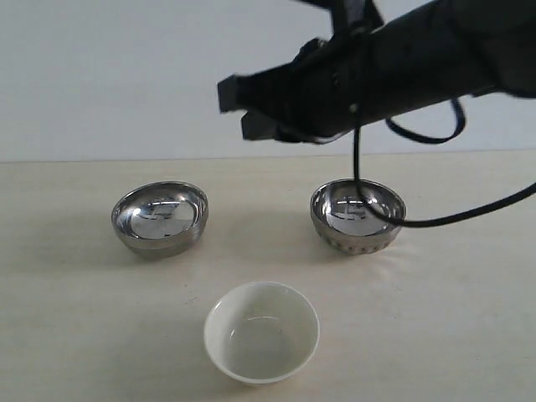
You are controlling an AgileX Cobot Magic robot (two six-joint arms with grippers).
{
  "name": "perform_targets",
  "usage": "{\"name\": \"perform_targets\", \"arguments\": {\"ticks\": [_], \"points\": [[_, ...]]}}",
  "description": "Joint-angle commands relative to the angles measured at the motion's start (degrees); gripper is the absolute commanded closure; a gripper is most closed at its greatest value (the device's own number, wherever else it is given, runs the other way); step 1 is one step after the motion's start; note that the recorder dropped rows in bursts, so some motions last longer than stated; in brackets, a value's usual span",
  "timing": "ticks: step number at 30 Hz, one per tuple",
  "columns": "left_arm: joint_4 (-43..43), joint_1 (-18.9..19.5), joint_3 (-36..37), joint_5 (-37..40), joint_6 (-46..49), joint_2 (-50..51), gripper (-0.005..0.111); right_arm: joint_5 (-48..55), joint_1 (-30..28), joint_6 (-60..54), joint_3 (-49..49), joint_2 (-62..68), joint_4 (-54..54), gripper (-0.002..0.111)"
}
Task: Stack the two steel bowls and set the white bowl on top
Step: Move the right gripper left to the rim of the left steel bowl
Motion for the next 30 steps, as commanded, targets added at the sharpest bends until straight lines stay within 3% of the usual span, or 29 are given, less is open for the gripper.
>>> {"name": "perform_targets", "arguments": {"ticks": [1, 7, 12, 14, 30], "points": [[-0.5, 0.2, 0.2, -0.1, -0.5, -0.4, 0.103, -1.9, 1.1, 1.0, -0.9, 5.5, -0.8, 0.108], [-0.5, 0.2, 0.2, -0.1, -0.5, -0.4, 0.103, -0.5, 2.4, 4.8, -4.3, 14.0, -0.9, 0.104], [-0.5, 0.2, 0.2, -0.1, -0.5, -0.4, 0.103, 0.3, 3.6, 5.0, -9.3, 18.5, -2.9, 0.074], [-0.5, 0.2, 0.2, -0.1, -0.5, -0.4, 0.103, 0.1, 3.6, 7.0, -11.0, 20.1, -2.9, 0.068], [-0.5, 0.2, 0.2, -0.1, -0.5, -0.4, 0.103, -5.9, 3.5, 18.4, -16.3, 29.8, -2.9, 0.068]]}}
